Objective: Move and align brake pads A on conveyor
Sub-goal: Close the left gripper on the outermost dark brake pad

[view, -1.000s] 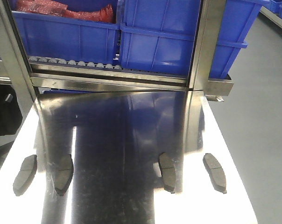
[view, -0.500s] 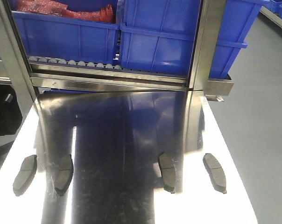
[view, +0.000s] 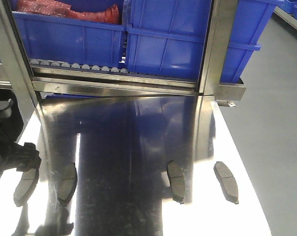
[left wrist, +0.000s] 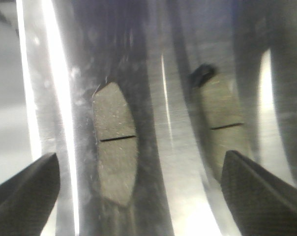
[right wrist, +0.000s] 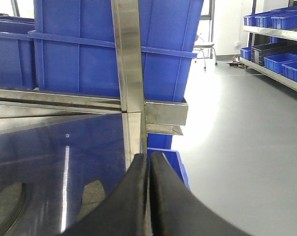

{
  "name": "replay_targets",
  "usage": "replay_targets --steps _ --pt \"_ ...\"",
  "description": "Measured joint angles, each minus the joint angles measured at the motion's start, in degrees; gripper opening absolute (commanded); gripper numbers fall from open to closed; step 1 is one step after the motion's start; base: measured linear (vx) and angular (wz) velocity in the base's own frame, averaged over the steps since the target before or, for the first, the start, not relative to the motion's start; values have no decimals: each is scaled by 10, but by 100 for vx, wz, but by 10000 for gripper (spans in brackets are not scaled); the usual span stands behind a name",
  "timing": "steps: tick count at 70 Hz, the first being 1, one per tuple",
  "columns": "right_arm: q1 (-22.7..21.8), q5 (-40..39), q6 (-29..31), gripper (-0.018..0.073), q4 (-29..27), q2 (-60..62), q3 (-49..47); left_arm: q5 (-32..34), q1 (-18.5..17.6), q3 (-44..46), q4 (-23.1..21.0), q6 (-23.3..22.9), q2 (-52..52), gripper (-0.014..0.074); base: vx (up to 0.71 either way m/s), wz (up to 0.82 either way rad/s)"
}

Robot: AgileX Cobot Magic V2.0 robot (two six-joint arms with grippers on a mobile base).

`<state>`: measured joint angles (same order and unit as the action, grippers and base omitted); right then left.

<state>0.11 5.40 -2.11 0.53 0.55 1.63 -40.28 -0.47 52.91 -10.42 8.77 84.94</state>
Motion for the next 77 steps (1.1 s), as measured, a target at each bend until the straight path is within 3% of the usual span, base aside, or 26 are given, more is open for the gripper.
replay_targets --steps 18,50,77 --pt "0 0 0 -3 0 0 0 -14 0 31 31 -24 102 610 0 0" --pt "0 0 0 -3 0 0 0 -15 0 34 34 -30 145 558 0 0" --pt "0 0 0 -3 0 0 0 -13 0 34 34 -30 146 385 0 0"
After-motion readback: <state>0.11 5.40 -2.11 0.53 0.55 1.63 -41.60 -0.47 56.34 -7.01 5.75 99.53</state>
